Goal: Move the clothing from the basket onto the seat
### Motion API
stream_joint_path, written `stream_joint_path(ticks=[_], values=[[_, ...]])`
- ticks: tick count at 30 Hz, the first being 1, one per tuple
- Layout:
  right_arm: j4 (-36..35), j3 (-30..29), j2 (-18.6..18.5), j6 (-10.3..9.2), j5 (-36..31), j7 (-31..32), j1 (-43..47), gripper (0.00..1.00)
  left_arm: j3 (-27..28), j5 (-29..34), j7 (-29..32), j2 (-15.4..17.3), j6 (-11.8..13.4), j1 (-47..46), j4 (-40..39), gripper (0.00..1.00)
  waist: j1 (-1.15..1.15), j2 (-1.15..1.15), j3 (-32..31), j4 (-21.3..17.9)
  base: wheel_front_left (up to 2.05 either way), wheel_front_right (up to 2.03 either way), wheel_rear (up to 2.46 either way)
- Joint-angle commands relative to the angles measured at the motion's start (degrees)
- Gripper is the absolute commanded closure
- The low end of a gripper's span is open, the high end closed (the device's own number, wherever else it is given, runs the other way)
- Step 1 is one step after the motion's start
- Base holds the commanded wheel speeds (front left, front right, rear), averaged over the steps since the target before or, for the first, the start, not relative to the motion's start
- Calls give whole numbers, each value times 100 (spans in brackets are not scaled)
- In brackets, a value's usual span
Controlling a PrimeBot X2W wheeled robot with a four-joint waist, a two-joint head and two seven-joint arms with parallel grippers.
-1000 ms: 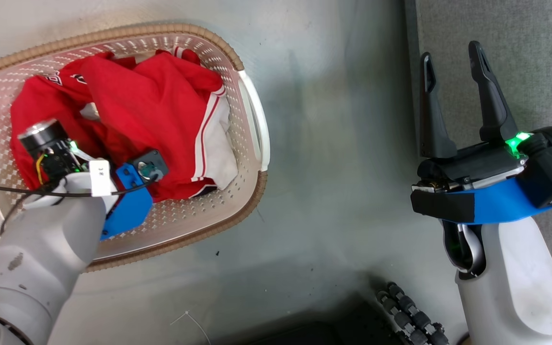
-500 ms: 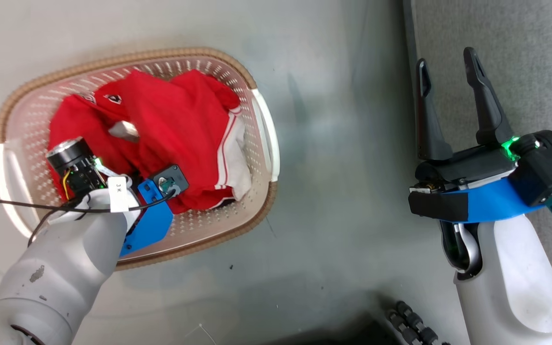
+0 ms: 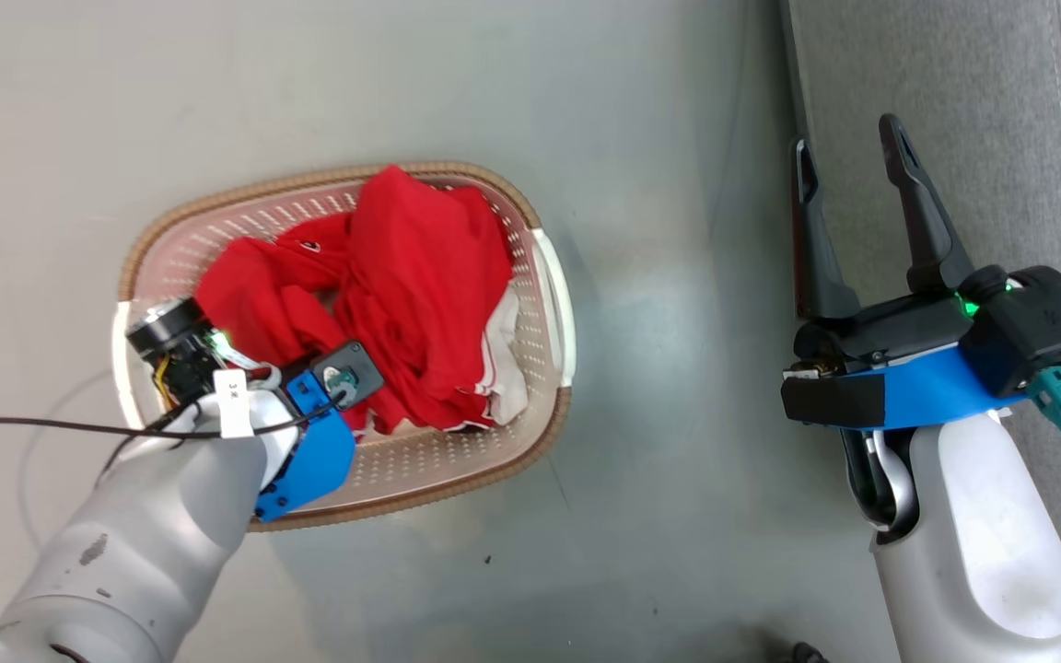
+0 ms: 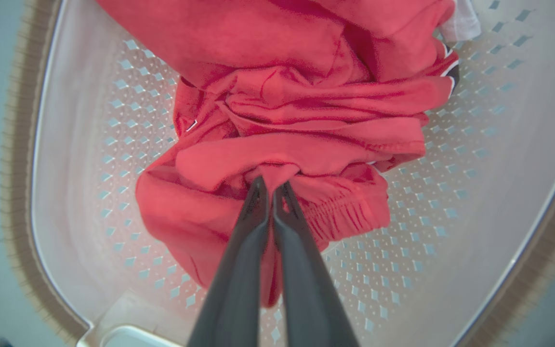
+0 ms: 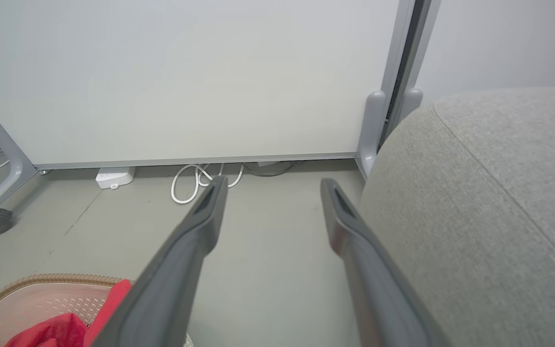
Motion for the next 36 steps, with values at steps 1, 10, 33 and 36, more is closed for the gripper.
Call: stream_joint_path(ticks=[1,10,33,36], values=[[24,-5,-9,-4,-58,-32,69,0,22,-48,-79,-28,-8,65,5,100,0,0,-162,112,0,0,0],[215,-129,-9,-4,-206,-31,234,0,162,-379,-592,-294,0,324,4,100,0,0,-791,461,0,0,0],[640,-229,-9,-4,-294,-32,824,0,864,-1084,-998,-297,197,953,-1317,100,0,0,-2273,972,0,0,0],[683,-236,-10,-4,-281,-32,910,0,1021,-1120,-997,-234,257,1066,-1679,100,0,0,-2441,1006,0,0,0]])
